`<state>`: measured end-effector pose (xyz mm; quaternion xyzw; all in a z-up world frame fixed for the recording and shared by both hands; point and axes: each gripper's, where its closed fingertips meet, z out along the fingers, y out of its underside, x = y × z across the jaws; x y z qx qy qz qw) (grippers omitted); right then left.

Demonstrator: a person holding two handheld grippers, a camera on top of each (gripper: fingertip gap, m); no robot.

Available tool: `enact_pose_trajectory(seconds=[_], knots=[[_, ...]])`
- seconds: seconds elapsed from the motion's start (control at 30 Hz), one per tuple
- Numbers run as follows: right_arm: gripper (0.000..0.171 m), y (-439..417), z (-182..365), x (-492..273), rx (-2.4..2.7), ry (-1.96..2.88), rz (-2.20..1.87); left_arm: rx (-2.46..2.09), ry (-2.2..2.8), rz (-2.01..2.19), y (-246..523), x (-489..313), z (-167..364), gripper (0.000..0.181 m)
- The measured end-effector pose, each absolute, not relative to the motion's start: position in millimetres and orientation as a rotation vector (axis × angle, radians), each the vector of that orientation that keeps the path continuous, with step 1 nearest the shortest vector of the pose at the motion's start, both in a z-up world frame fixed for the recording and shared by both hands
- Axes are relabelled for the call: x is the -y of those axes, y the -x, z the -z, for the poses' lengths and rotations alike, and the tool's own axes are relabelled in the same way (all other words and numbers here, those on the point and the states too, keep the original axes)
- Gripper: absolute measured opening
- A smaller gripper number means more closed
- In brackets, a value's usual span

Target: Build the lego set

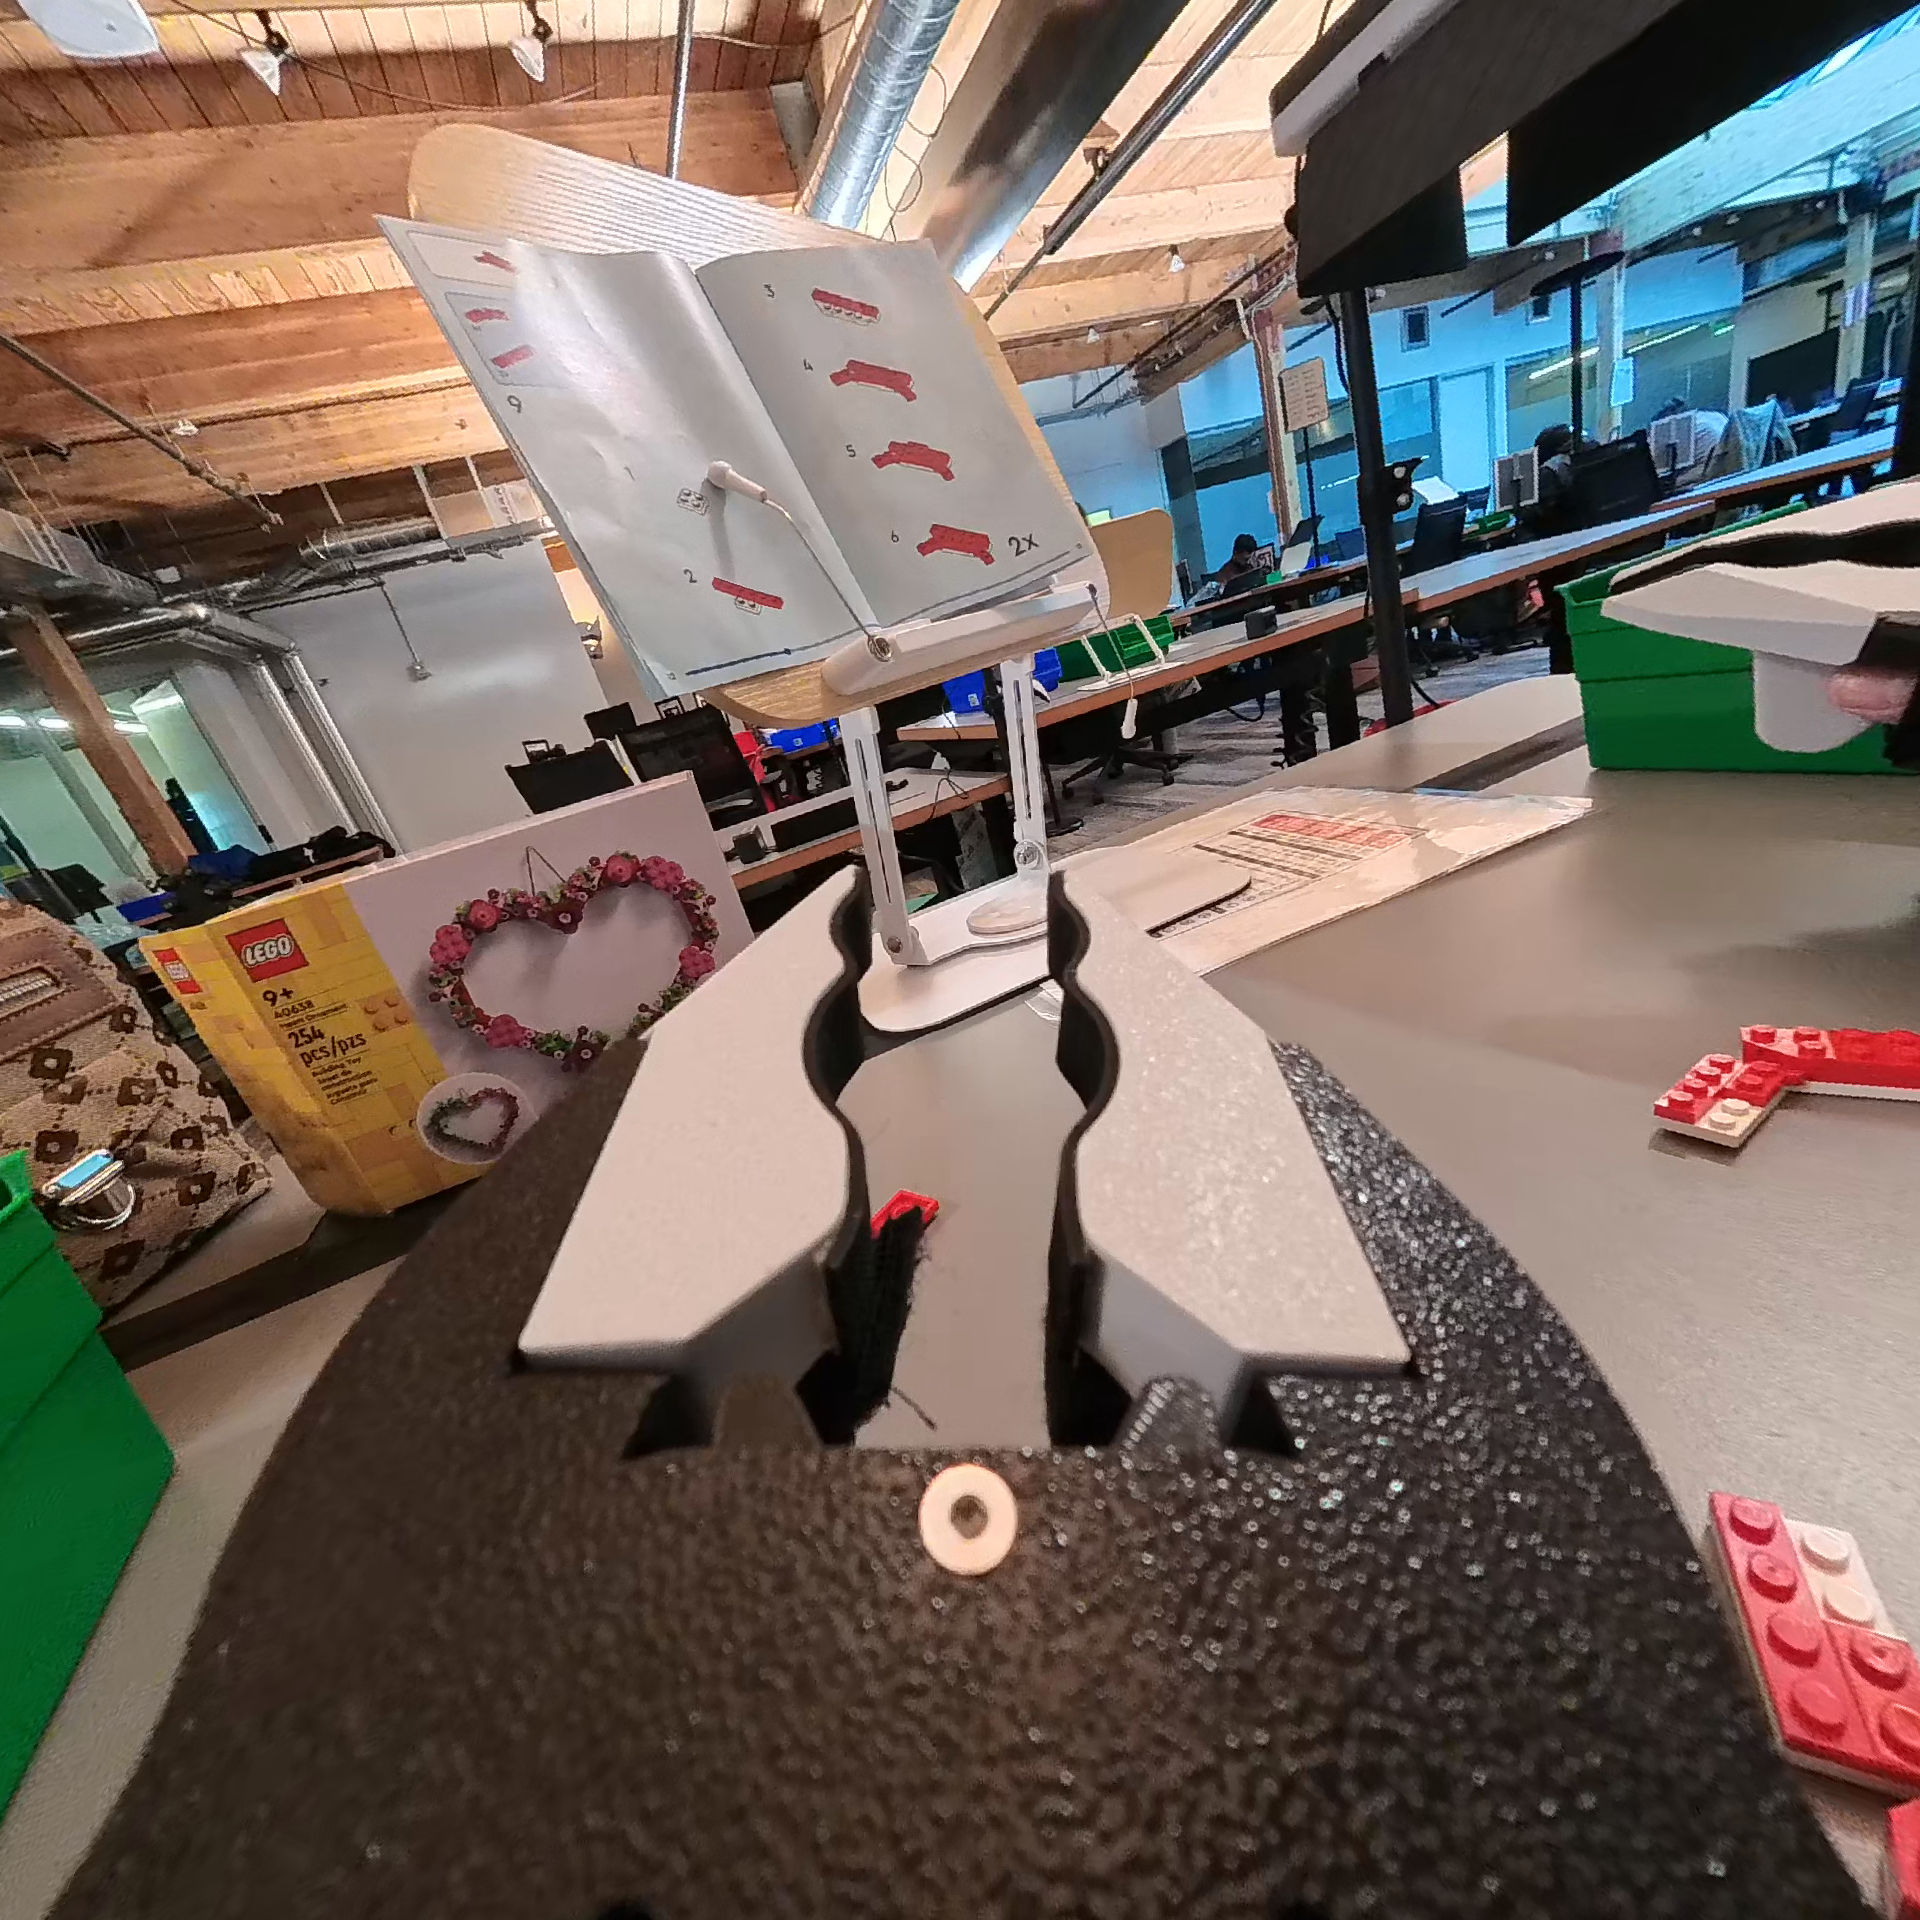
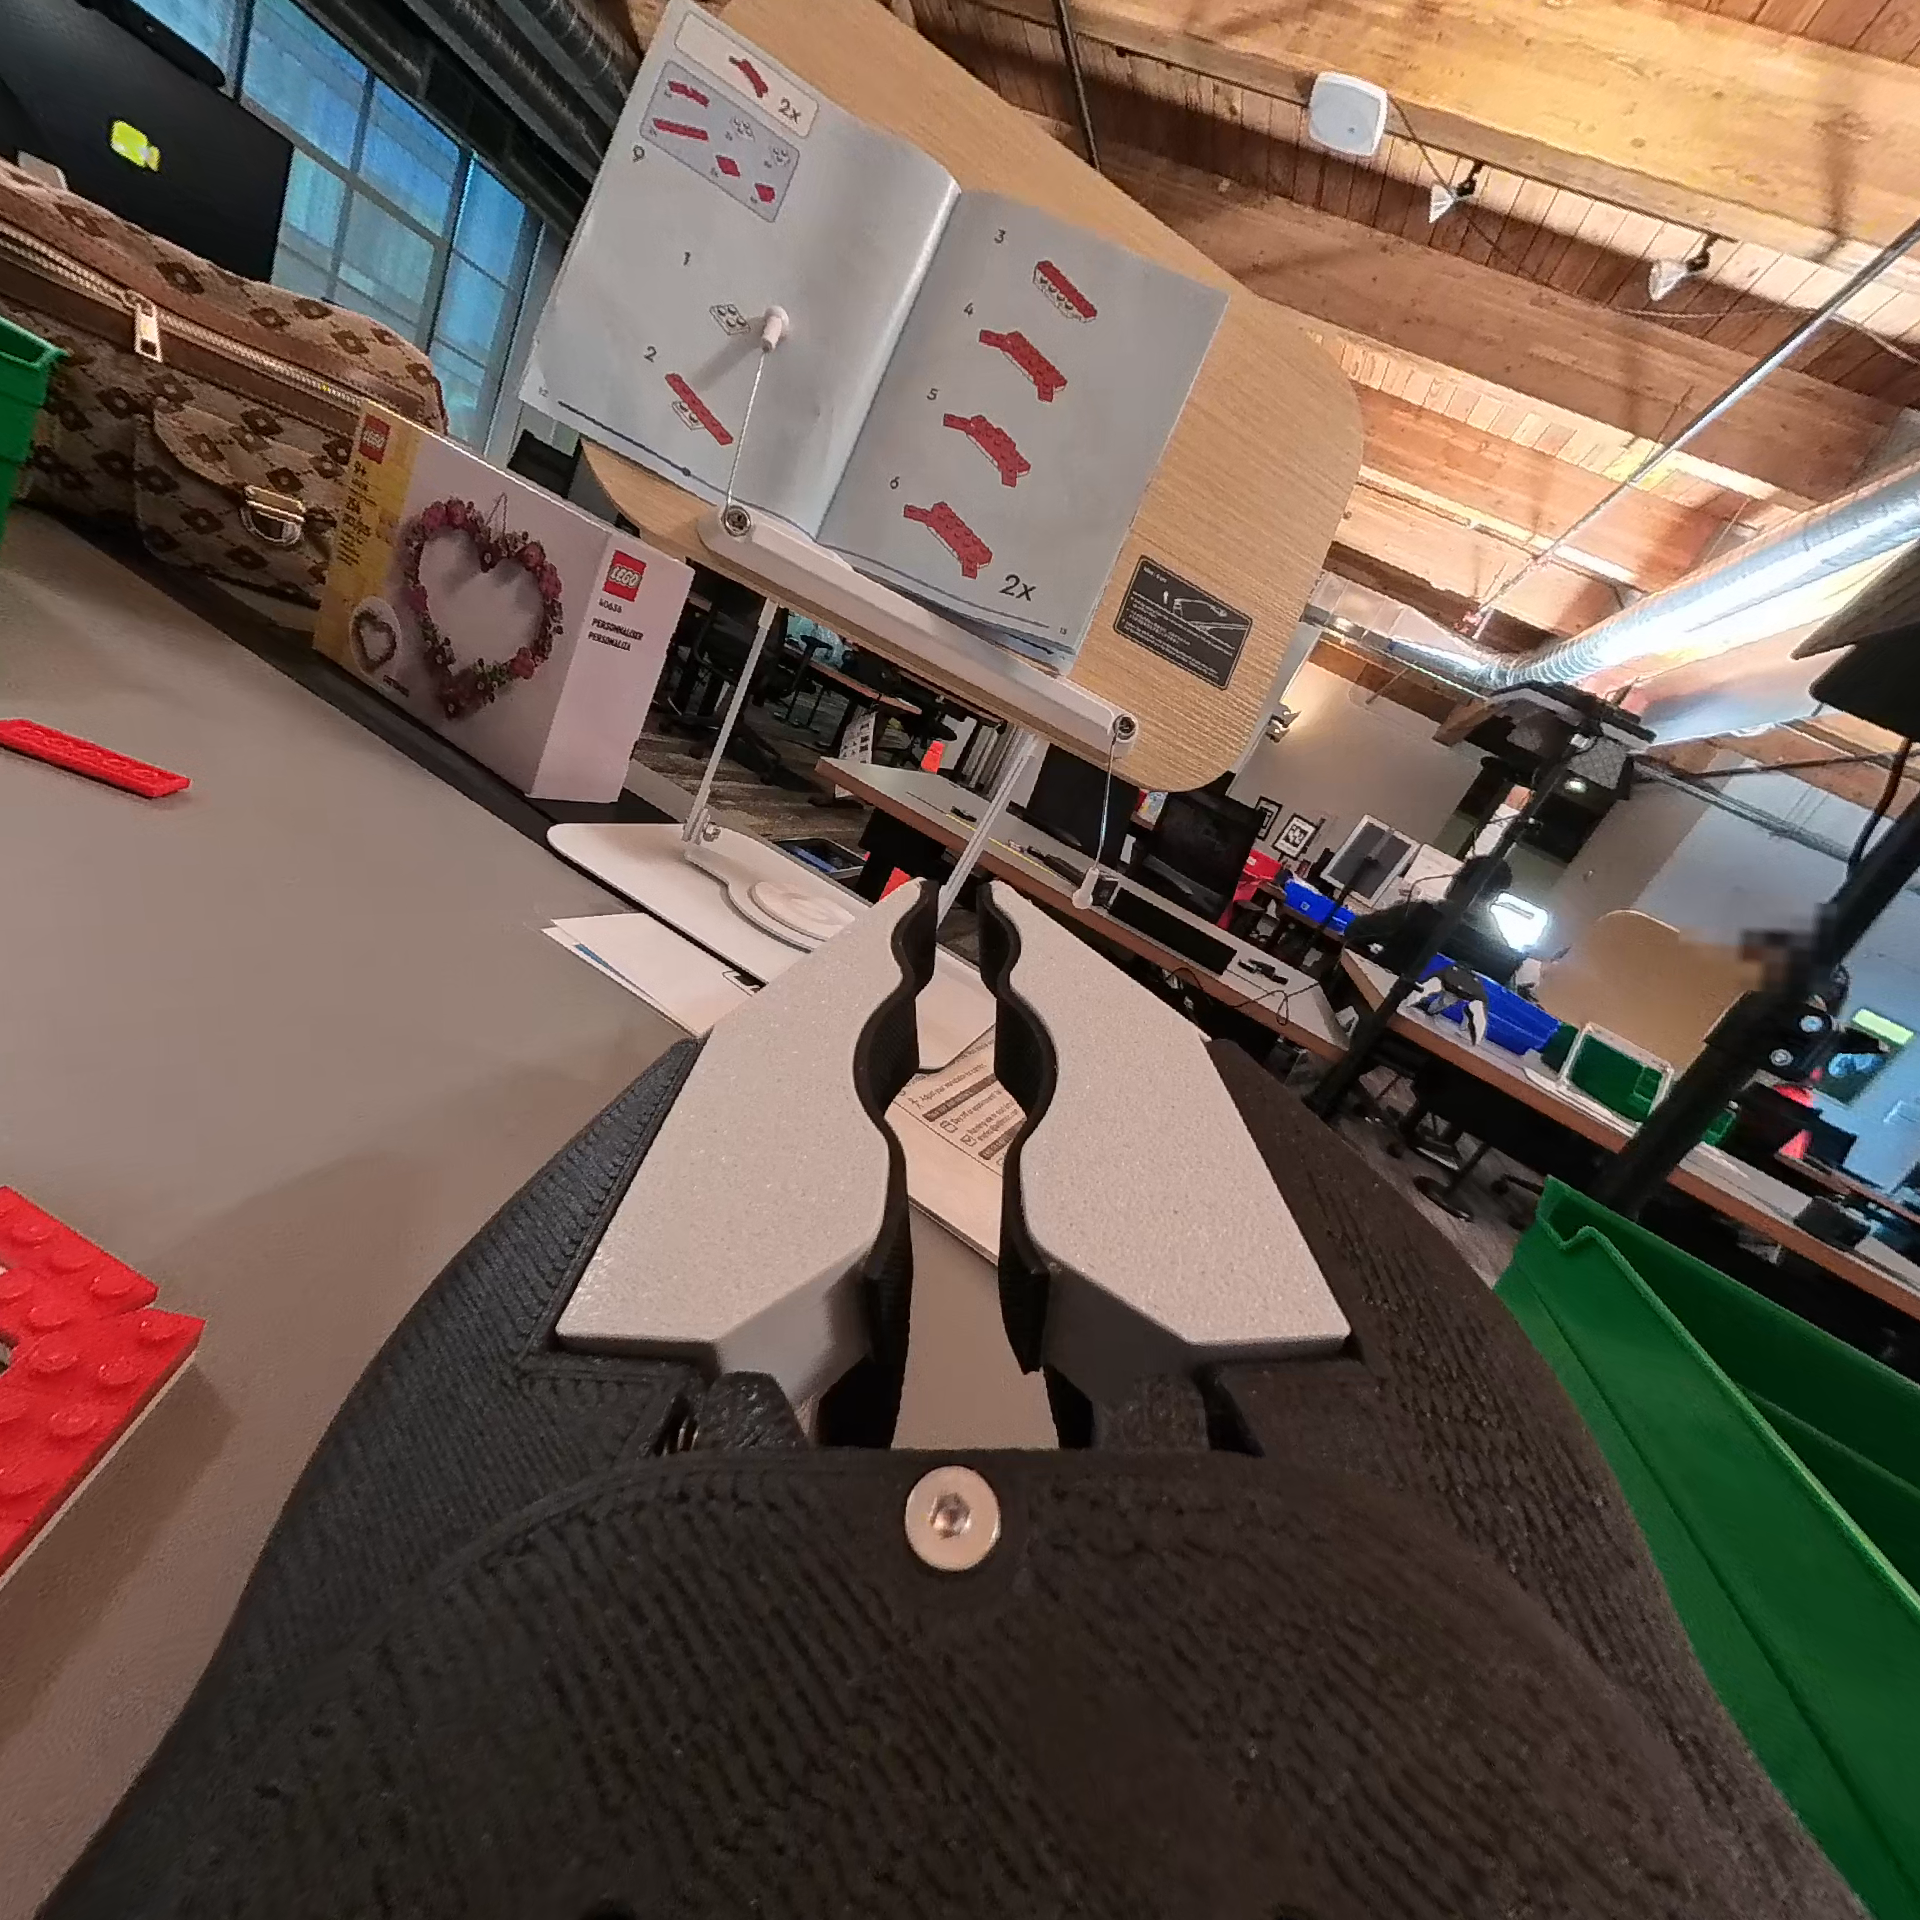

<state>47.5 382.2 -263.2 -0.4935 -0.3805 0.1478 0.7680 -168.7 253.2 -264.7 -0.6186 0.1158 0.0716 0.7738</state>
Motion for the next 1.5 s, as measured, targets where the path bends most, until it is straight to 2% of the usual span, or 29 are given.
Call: enact_pose_trajectory(seconds=[0.93, 1.27, 1.5], knots=[[0.006, -48, 263, -382, 0.825, 1.071, -0.318, -0.300, 1.396, -0.091, 157, -258, 273, 0.032], [0.006, -49, 263, -383, 0.822, 1.076, -0.316, -0.134, 1.443, -0.317, 216, -241, 262, 0.026], [0.006, -48, 266, -383, 0.848, 1.076, -0.278, -0.029, 1.532, -0.258, 237, -201, 272, 0.024]])
